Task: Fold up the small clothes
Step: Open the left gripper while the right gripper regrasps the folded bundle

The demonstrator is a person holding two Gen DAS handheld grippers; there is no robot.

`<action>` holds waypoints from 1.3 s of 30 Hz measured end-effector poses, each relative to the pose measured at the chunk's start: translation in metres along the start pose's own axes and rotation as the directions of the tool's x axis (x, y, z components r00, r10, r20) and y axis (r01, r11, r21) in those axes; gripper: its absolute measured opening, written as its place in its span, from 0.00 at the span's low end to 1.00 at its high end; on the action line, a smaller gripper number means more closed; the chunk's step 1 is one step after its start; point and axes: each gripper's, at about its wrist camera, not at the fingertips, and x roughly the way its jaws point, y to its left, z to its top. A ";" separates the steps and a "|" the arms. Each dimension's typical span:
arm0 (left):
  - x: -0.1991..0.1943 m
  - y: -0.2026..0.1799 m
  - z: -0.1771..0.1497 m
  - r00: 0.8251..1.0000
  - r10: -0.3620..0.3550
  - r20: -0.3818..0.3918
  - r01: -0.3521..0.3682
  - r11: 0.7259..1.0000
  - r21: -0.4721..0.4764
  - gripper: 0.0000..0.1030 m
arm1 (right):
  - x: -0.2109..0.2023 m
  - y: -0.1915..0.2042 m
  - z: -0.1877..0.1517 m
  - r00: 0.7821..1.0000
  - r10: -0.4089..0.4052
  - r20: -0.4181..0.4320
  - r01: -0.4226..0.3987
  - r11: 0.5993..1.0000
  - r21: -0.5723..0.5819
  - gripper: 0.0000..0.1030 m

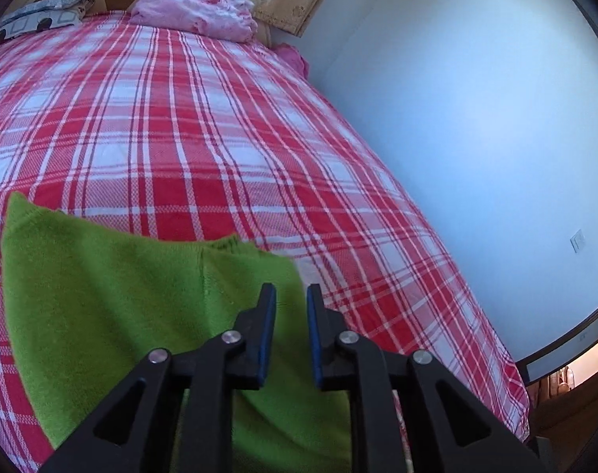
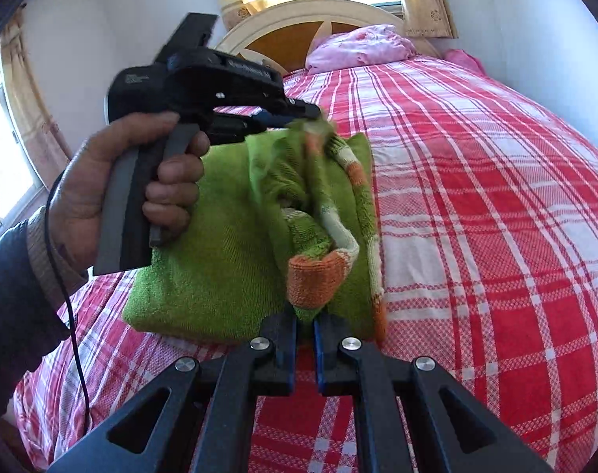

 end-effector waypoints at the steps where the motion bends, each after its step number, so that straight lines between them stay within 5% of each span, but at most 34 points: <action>1: -0.005 -0.001 0.000 1.000 -0.009 0.014 0.009 1.000 0.002 0.15 | 0.000 -0.001 0.000 1.000 0.001 -0.002 -0.001 1.000 0.007 0.06; 5: -0.029 0.005 -0.007 0.998 -0.014 0.055 0.014 1.000 -0.004 0.26 | 0.002 -0.008 0.001 1.000 0.025 -0.007 -0.025 0.999 0.043 0.06; 9: -0.059 0.018 -0.034 0.988 0.091 0.126 -0.096 0.995 0.037 0.46 | -0.001 -0.013 0.001 0.998 0.057 0.008 -0.058 0.996 0.072 0.09; 14: -0.091 0.046 -0.080 0.953 0.230 0.199 -0.240 0.970 0.028 0.67 | -0.020 -0.017 0.002 0.995 0.030 0.098 -0.040 0.994 0.099 0.44; 19: -0.095 0.064 -0.108 0.952 0.214 0.218 -0.218 0.976 -0.005 0.77 | -0.037 -0.008 0.015 0.983 0.011 0.186 -0.021 0.998 0.056 0.45; 25: -0.089 0.071 -0.115 0.959 0.158 0.235 -0.157 0.987 -0.020 0.78 | -0.001 0.006 0.062 0.994 0.058 0.091 -0.061 0.998 0.030 0.45; 30: -0.092 0.083 -0.121 0.961 0.131 0.244 -0.120 0.991 -0.062 0.90 | 0.054 -0.001 0.090 0.998 0.042 -0.040 -0.039 0.997 0.061 0.44; 32: -0.091 0.086 -0.122 0.961 0.130 0.242 -0.114 0.990 -0.078 0.92 | 0.070 -0.001 0.092 0.994 0.056 -0.091 -0.052 0.998 0.047 0.19; 39: -0.086 0.081 -0.124 0.965 0.142 0.221 -0.133 0.990 -0.057 1.00 | 0.047 -0.001 0.096 0.998 -0.065 -0.010 0.066 0.998 0.017 0.14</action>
